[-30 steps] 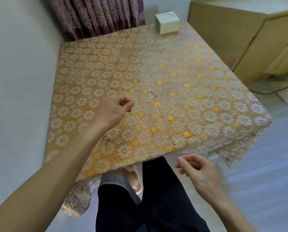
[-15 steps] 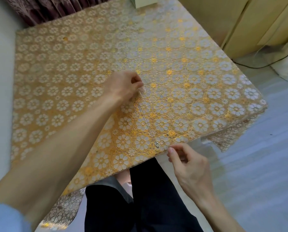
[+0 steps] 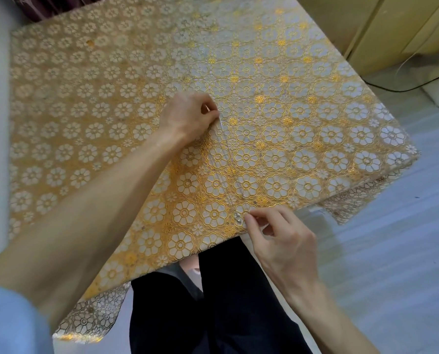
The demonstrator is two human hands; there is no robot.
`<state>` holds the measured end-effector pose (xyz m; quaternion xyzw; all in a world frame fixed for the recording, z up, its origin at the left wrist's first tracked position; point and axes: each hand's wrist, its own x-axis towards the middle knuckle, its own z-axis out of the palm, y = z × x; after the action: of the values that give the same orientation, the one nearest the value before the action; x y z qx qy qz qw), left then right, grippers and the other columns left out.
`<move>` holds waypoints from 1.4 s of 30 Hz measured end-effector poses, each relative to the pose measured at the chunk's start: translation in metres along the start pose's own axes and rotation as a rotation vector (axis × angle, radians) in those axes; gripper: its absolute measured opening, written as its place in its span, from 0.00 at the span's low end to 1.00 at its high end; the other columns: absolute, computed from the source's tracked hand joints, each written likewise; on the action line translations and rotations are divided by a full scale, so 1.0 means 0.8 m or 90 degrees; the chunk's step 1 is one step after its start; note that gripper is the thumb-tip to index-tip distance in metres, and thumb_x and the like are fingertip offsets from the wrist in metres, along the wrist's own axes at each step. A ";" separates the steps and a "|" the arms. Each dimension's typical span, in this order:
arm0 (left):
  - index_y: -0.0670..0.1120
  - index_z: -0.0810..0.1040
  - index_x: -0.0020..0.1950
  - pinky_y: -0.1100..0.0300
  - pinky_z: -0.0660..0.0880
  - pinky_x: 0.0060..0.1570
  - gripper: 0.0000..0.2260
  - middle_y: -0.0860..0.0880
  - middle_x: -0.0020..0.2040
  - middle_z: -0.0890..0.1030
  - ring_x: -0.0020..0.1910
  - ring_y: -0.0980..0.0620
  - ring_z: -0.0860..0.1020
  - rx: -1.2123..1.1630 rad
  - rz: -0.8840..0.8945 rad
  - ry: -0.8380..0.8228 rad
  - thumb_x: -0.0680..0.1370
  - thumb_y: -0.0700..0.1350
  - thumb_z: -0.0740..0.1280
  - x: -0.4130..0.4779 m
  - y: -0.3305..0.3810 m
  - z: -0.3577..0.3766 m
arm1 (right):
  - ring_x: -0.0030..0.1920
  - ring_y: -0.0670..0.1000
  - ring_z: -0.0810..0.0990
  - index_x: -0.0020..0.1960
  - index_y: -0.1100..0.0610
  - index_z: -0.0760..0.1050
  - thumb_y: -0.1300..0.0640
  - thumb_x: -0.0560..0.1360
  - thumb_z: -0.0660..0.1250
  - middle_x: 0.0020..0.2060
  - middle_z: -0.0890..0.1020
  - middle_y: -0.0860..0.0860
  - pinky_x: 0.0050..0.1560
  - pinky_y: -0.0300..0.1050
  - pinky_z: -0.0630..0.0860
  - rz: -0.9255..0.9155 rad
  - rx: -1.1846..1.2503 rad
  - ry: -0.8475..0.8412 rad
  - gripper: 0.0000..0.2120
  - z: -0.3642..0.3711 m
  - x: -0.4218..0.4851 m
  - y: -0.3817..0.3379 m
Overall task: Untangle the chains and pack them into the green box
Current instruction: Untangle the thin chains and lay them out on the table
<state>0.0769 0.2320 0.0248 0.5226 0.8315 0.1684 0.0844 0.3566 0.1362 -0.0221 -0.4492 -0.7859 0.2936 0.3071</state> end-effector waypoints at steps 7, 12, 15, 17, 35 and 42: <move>0.51 0.83 0.56 0.53 0.79 0.52 0.09 0.53 0.50 0.83 0.50 0.52 0.80 0.013 0.012 -0.039 0.79 0.50 0.68 -0.005 0.003 -0.008 | 0.36 0.42 0.81 0.51 0.50 0.83 0.51 0.75 0.74 0.43 0.81 0.42 0.36 0.45 0.81 0.015 -0.017 -0.001 0.05 -0.002 -0.006 -0.007; 0.51 0.81 0.56 0.63 0.75 0.47 0.07 0.52 0.51 0.80 0.47 0.55 0.78 -0.065 0.020 -0.024 0.80 0.48 0.66 -0.047 -0.022 -0.032 | 0.42 0.45 0.78 0.54 0.52 0.82 0.54 0.74 0.75 0.44 0.80 0.44 0.43 0.39 0.77 -0.023 -0.082 -0.013 0.09 -0.013 -0.006 -0.008; 0.51 0.80 0.59 0.61 0.75 0.51 0.09 0.52 0.54 0.78 0.49 0.56 0.77 -0.089 -0.008 0.010 0.81 0.50 0.65 -0.112 -0.055 -0.052 | 0.50 0.49 0.76 0.54 0.55 0.83 0.58 0.74 0.75 0.47 0.79 0.48 0.54 0.32 0.67 -0.104 -0.093 -0.018 0.09 -0.012 -0.001 -0.018; 0.53 0.79 0.62 0.56 0.75 0.60 0.11 0.53 0.59 0.77 0.58 0.54 0.76 -0.093 -0.059 0.012 0.82 0.51 0.64 -0.163 -0.077 -0.058 | 0.52 0.51 0.77 0.53 0.55 0.83 0.60 0.73 0.75 0.50 0.81 0.49 0.58 0.32 0.67 -0.146 -0.090 -0.031 0.09 -0.005 0.006 -0.025; 0.50 0.76 0.71 0.46 0.65 0.75 0.22 0.50 0.74 0.73 0.75 0.49 0.69 -0.014 -0.330 0.231 0.81 0.56 0.57 -0.386 -0.176 -0.032 | 0.58 0.49 0.72 0.62 0.45 0.79 0.44 0.78 0.67 0.54 0.79 0.43 0.58 0.43 0.70 -0.242 -0.107 -0.320 0.14 0.147 0.018 -0.170; 0.51 0.76 0.71 0.50 0.62 0.76 0.21 0.51 0.74 0.73 0.75 0.51 0.68 -0.013 -0.329 0.243 0.81 0.56 0.59 -0.388 -0.178 -0.032 | 0.50 0.49 0.73 0.50 0.48 0.86 0.48 0.74 0.75 0.48 0.81 0.45 0.54 0.46 0.73 -0.280 -0.051 -0.210 0.07 0.171 0.004 -0.167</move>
<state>0.0854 -0.1081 -0.0150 0.2520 0.9358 0.2449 -0.0279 0.1832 0.0568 -0.0106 -0.2255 -0.9150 0.2577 0.2131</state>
